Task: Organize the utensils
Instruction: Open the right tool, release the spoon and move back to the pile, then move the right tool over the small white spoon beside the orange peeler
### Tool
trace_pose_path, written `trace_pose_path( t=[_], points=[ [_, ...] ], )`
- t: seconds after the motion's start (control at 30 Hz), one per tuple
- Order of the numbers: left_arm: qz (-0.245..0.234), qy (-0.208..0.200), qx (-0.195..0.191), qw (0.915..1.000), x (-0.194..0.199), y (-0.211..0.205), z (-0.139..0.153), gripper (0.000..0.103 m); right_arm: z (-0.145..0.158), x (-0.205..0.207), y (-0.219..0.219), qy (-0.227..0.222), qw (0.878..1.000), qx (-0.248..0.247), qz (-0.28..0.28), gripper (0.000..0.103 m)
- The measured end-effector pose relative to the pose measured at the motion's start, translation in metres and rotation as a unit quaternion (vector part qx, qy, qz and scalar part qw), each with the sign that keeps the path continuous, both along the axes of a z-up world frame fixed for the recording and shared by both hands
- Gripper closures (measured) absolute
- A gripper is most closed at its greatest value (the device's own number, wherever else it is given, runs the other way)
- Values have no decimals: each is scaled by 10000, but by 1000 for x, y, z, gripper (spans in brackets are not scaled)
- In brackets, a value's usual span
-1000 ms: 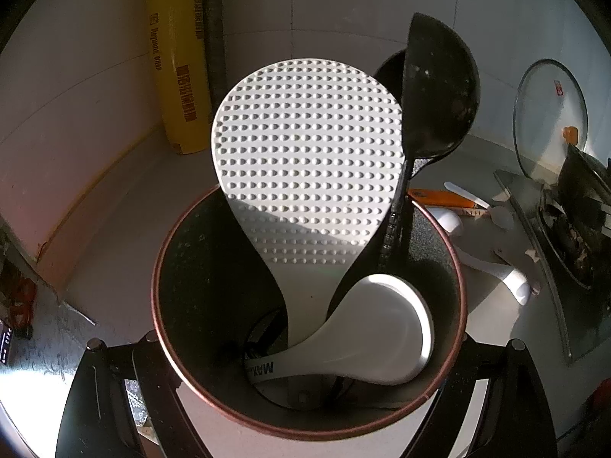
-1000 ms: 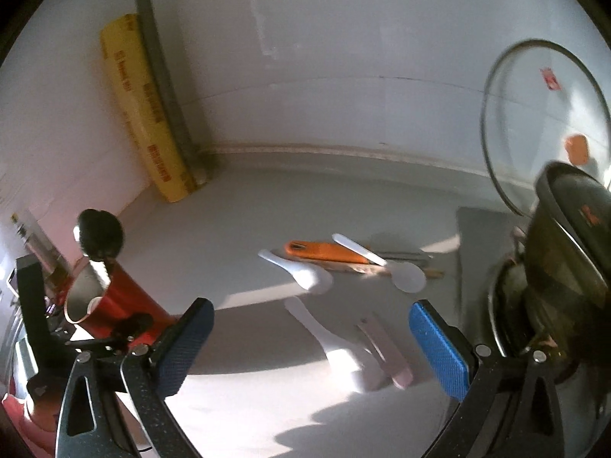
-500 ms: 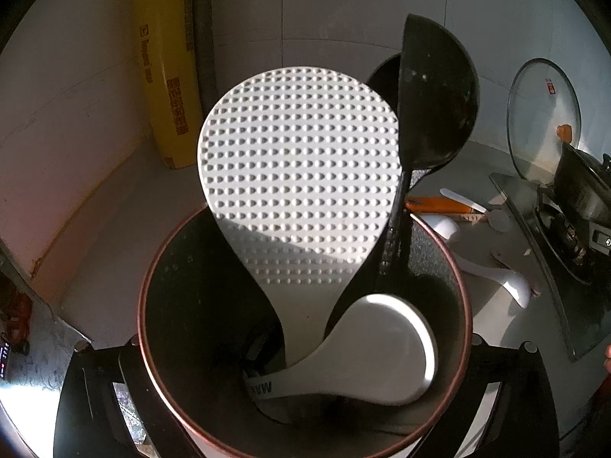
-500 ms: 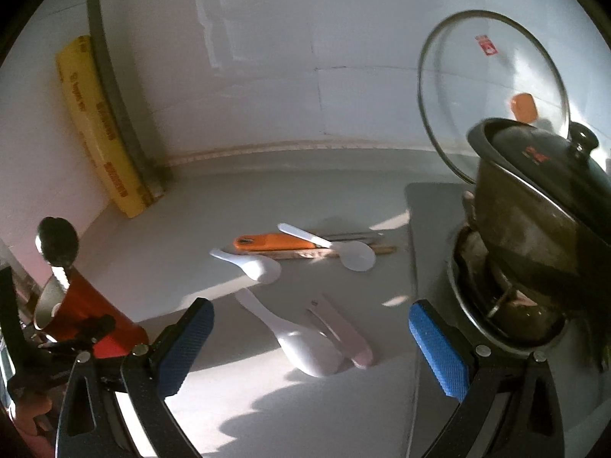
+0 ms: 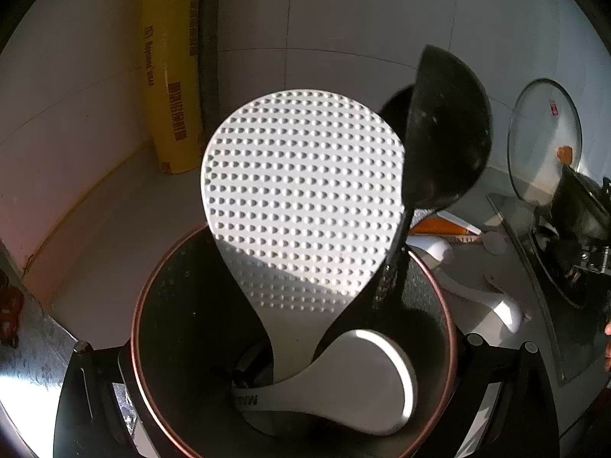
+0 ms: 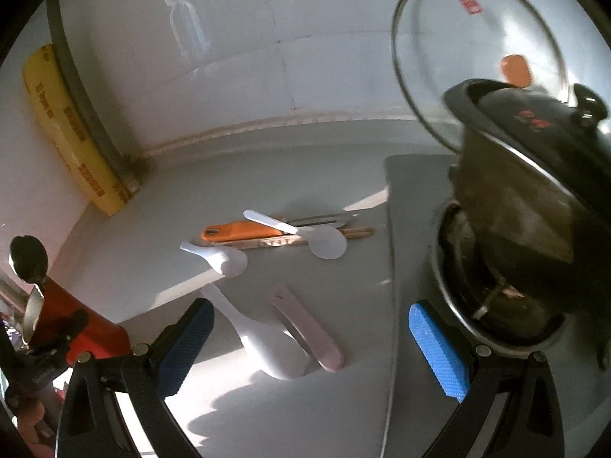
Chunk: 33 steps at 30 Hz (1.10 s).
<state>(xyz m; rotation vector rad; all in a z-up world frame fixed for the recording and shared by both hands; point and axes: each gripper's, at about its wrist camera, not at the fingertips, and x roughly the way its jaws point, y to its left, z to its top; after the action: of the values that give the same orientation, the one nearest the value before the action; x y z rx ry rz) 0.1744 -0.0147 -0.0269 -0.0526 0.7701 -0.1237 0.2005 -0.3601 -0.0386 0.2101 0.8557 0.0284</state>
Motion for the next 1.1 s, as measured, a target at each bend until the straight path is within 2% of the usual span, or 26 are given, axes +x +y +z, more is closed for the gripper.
trace_pose_path(
  t=[0.3,0.7,0.9,0.97,1.1],
  points=[
    [195,-100,-38,9998,-4,0,-3,3,-22,43,2,214,9992,212,278,0],
    [451,-138,-24,9989,-1,5,-5,3,-42,74,-11,123,9998,144,30,1],
    [539,-143,71,9984,4,5,-6,3,-49,84,-21,185,9993,321,-57,14],
    [509,-141,19,9986,5,4,-7,3,-52,86,-23,215,9990,386,-108,23],
    [462,-185,-79,9987,8,4,-6,3,-56,90,-26,254,9989,365,-171,30]
  ],
)
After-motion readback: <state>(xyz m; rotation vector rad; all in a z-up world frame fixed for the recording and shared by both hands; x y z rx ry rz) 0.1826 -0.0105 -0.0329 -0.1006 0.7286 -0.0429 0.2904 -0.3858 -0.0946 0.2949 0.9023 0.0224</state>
